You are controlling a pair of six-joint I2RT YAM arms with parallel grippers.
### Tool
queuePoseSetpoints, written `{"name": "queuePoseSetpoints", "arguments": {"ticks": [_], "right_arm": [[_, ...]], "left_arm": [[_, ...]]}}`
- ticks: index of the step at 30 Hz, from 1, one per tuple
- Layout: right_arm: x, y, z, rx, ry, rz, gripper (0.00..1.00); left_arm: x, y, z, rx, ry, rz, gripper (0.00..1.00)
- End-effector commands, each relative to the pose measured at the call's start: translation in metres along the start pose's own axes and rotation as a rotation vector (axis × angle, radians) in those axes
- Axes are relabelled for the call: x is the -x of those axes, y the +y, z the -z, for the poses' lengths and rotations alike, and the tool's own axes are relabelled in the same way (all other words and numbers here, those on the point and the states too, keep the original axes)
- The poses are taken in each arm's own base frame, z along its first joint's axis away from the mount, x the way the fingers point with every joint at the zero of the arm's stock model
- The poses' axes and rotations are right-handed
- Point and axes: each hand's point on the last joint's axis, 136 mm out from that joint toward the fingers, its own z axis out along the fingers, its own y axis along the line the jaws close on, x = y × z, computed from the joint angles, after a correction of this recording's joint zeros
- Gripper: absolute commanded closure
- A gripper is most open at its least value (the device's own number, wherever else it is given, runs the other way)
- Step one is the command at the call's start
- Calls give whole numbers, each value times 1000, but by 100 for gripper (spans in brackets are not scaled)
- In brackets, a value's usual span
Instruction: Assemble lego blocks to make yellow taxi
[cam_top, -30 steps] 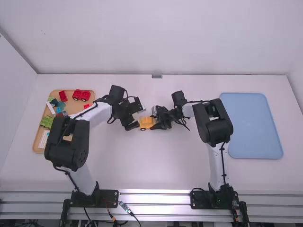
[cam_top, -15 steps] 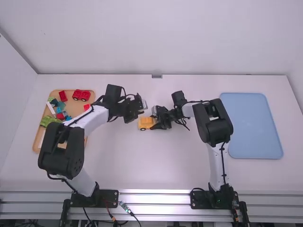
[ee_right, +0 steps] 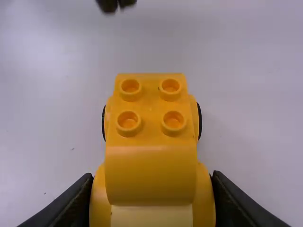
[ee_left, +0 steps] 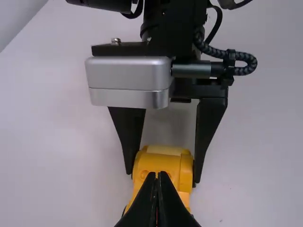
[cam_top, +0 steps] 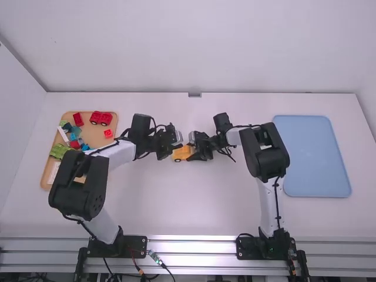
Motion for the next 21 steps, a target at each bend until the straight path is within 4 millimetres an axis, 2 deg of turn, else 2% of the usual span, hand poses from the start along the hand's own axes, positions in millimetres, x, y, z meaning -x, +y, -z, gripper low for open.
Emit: {"name": "queuePoseSetpoints", "arguments": {"ticks": [1, 9, 21], "right_arm": [[-16, -2, 0, -15, 57, -38, 65], [-17, -3, 0, -16, 57, -38, 65], [-17, -3, 0, -17, 58, -37, 66]], "left_arm": [[-3, 3, -8, -37, -15, 42, 99], [-2, 0, -16, -99, -32, 22, 99], [-12, -2, -19, -112, -56, 30, 99]]}}
